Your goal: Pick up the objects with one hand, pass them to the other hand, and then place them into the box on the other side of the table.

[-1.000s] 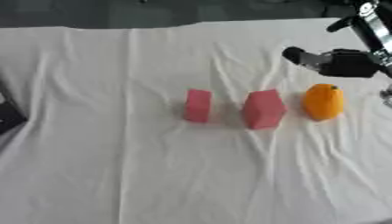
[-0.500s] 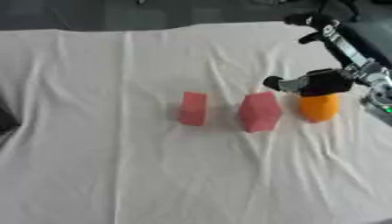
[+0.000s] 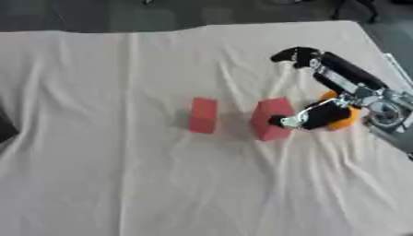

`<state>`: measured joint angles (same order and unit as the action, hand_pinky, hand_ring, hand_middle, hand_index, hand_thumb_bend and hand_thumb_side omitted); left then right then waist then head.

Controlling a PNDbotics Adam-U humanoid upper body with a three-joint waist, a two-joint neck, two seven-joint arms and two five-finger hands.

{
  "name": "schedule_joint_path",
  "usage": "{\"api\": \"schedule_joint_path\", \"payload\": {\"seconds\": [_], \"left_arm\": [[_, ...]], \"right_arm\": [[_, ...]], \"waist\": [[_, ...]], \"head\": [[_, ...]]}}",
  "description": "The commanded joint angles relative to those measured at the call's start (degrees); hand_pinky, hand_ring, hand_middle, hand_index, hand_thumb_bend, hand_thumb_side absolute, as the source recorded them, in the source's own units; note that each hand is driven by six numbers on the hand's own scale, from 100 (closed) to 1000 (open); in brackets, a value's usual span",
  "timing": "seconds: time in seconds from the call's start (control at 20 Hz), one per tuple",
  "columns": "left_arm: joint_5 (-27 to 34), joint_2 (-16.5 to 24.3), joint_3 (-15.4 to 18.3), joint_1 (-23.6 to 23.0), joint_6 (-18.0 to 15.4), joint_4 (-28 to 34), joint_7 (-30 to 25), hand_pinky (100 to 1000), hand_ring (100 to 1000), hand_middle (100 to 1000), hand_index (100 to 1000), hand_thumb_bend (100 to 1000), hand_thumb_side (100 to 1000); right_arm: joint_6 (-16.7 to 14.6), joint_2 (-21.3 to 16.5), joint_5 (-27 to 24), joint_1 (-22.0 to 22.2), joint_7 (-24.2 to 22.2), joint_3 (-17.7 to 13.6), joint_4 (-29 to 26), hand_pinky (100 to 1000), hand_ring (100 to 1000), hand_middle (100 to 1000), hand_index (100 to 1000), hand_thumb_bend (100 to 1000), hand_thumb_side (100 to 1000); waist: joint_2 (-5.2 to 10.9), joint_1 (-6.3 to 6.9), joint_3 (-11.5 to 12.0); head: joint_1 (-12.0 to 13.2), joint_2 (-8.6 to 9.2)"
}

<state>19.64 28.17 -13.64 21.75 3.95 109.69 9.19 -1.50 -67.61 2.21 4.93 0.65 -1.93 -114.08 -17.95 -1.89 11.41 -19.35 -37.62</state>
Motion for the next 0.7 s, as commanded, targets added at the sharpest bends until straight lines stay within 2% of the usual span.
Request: {"api": "schedule_joint_path", "payload": {"seconds": [0.05,0.1,0.15,0.2,0.3,0.5,0.7], "left_arm": [[0.1,1.53,0.12,0.78,-0.02,1.38,-0.17,1000,712,704,735,100,871],[0.06,1.55,0.08,0.78,0.01,1.37,-0.22,1000,711,704,735,100,872],[0.01,1.58,0.04,0.77,0.05,1.35,-0.25,1000,712,704,735,100,873],[-0.06,1.62,0.01,0.74,0.1,1.34,-0.3,1000,712,705,735,100,875],[-0.22,1.72,0.0,0.64,0.14,1.3,-0.34,1000,711,704,735,100,876],[-0.57,1.94,-0.02,0.36,0.15,1.18,-0.35,1000,711,704,735,100,879],[-0.77,2.12,-0.04,0.46,0.11,1.16,-0.37,1000,711,704,735,100,879]], "right_arm": [[0.76,-1.88,1.12,-0.79,-3.05,-0.91,-0.52,919,959,890,902,581,203],[1.03,-1.88,1.19,-0.96,-4.0,-1.24,-0.52,922,959,892,904,578,198],[1.3,-1.9,1.21,-1.15,-4.94,-1.68,-0.52,925,959,894,905,538,198],[1.58,-1.97,1.15,-1.38,-5.89,-2.25,-0.52,926,959,894,906,570,186],[2.19,-2.18,0.86,-1.85,-7.78,-3.61,-0.52,933,959,896,907,565,179],[3.38,-2.7,0.33,-2.57,-10.8,-6.03,-0.52,945,958,901,904,515,137],[4.4,-2.53,1.41,-2.34,-11.83,-6.35,-0.52,972,950,897,898,460,100]], "waist": [[0.04,-0.82,0.07],[-0.02,-0.85,0.12],[-0.08,-0.88,0.16],[-0.15,-0.92,0.18],[-0.26,-1.02,0.17],[-0.45,-1.26,0.04],[-0.69,-1.58,0.18]], "head": [[-0.37,0.75],[-0.4,0.74],[-0.4,0.73],[-0.39,0.73],[-0.32,0.68],[-0.36,0.54],[-1.05,0.41]]}}
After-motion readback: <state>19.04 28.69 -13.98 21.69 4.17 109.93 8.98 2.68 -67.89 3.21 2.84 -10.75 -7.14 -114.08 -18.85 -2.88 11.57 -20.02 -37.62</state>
